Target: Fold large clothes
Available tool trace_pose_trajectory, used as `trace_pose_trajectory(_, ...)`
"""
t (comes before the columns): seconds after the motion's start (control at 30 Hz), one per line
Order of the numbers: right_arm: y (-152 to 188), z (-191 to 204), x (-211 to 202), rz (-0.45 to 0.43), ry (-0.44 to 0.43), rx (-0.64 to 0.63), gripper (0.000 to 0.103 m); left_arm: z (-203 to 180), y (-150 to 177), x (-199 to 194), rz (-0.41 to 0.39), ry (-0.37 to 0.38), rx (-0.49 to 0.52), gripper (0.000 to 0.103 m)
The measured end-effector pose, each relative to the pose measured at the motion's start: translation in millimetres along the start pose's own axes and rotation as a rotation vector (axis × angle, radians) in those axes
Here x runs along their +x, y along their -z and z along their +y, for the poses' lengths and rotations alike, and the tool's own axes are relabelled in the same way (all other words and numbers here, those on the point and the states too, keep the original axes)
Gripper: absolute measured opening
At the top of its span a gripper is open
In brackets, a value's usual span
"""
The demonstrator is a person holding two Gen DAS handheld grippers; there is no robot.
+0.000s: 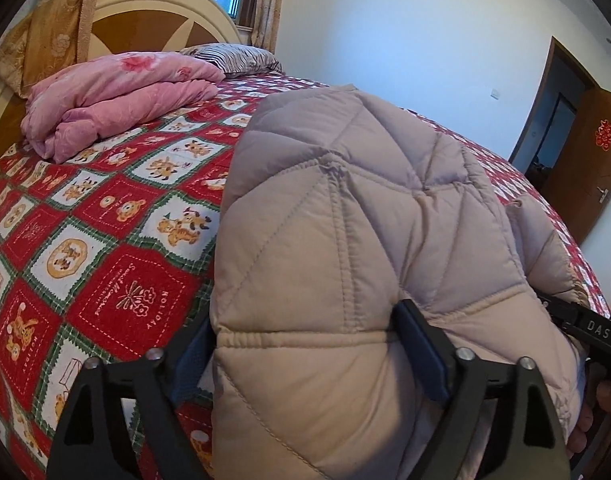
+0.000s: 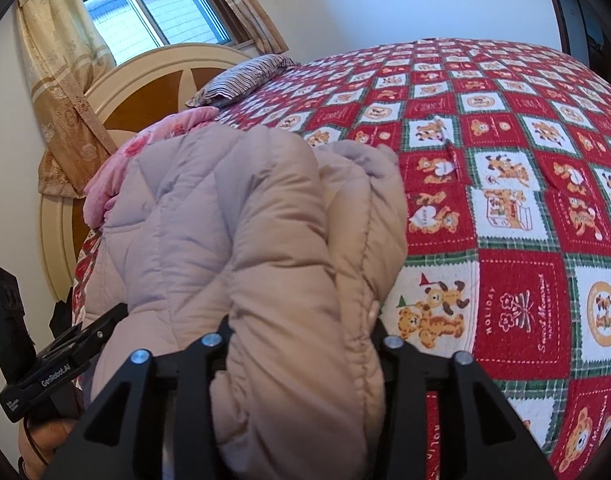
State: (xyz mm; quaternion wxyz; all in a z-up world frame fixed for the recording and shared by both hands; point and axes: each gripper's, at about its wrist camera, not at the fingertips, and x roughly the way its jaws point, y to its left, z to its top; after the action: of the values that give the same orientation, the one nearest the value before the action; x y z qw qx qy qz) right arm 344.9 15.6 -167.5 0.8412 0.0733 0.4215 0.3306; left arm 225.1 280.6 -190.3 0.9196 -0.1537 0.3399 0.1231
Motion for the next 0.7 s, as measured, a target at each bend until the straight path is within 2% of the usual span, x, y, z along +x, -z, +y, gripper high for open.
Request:
trace_pose_trajectory(0.13,2.5,-1.8,3.4,0.002,0.028,0.003,0.053,4.4,2.6,4.3,0.003,-0.008,-0.026,0.098)
trace_pose_trajectory(0.3,5.6,-2.9,6.3,0.002,0.048,0.001,0.057,5.2,5.1,7.6,0.002,-0.015,-0.035,0.102)
trace_pose_trajectory(0.7,10.3,-11.8,14.9,0.009,0.042,0.027,0.064,6.7,10.6,14.9,-0.015,-0.002,-0.055,0.102)
